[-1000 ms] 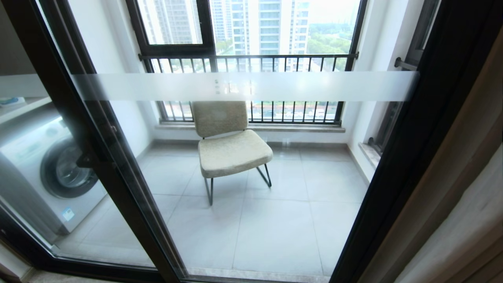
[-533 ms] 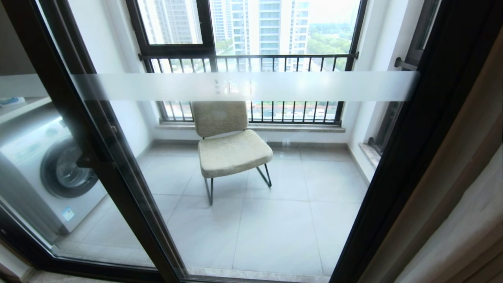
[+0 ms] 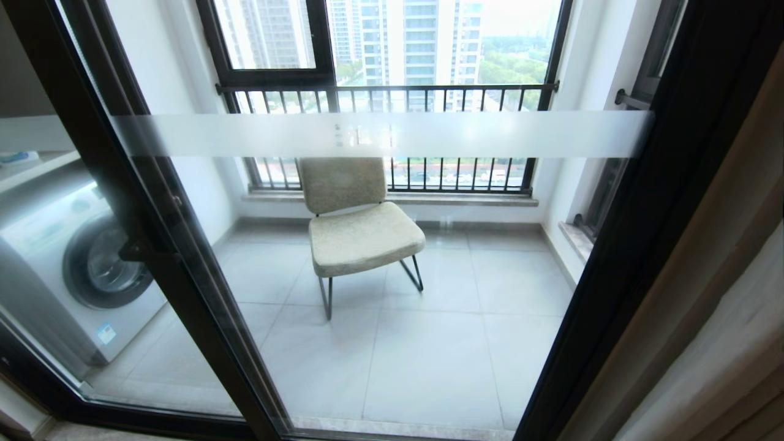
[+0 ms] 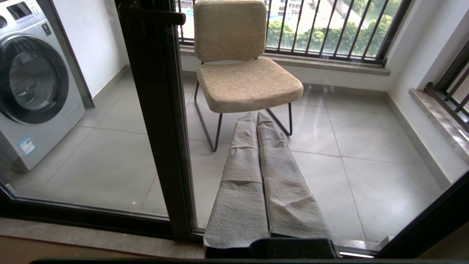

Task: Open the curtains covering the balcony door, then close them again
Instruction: Close the inner curtains on both sides

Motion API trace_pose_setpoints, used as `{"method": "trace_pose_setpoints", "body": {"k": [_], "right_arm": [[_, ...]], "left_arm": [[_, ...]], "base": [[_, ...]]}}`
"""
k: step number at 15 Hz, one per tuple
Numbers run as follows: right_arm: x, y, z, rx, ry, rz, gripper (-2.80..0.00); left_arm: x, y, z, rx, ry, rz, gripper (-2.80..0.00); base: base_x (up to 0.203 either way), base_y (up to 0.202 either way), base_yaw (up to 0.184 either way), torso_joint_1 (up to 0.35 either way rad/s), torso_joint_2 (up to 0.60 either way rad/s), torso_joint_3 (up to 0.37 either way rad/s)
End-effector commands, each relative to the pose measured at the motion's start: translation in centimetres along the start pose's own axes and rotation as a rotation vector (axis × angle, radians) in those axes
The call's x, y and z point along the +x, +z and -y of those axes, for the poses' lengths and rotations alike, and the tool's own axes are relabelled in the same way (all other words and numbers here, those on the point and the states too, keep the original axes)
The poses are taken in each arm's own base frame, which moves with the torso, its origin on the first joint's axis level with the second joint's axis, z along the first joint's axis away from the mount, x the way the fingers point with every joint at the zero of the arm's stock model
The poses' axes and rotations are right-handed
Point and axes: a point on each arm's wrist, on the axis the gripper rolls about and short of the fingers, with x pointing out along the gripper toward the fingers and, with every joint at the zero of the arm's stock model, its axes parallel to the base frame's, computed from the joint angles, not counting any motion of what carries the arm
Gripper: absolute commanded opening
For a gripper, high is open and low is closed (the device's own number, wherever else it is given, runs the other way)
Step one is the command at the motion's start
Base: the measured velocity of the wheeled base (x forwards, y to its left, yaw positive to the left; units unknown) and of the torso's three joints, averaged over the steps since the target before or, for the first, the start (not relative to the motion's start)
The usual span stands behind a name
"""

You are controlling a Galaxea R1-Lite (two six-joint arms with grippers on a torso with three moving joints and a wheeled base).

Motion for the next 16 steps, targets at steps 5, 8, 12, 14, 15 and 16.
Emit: {"method": "trace_pose_setpoints", "body": {"k": [5, 8, 12, 14, 15, 16], "right_arm": [[0.1, 0.1, -0.4, 0.006, 0.025, 0.009, -2.80], [0.2, 0.2, -1.0, 0.015, 0.057, 0.016, -2.80], [0.5, 0.8, -1.9, 0.026, 0.108, 0.037, -2.80], [0.8, 0.9, -2.3, 0.031, 0.126, 0.043, -2.80], [0.9, 1.1, -2.6, 0.036, 0.144, 0.049, -2.80], [1.1, 1.3, -3.0, 0.041, 0.165, 0.057, -2.80]], "left_arm": [[0.0, 0.0, 0.0, -0.001, 0.000, 0.001, -2.80], [0.0, 0.0, 0.0, -0.001, 0.000, 0.001, -2.80], [0.0, 0.0, 0.0, -0.001, 0.000, 0.001, -2.80], [0.0, 0.0, 0.0, -0.001, 0.000, 0.001, -2.80], [0.0, 0.0, 0.0, -0.001, 0.000, 0.001, -2.80], [0.0, 0.0, 0.0, -0.001, 0.000, 0.001, -2.80]], "base": [[0.000, 0.000, 0.000, 0.000, 0.00, 0.000], [0.000, 0.000, 0.000, 0.000, 0.00, 0.000], [0.000, 0.000, 0.000, 0.000, 0.00, 0.000], [0.000, 0.000, 0.000, 0.000, 0.00, 0.000], [0.000, 0.000, 0.000, 0.000, 0.00, 0.000], [0.000, 0.000, 0.000, 0.000, 0.00, 0.000]]}}
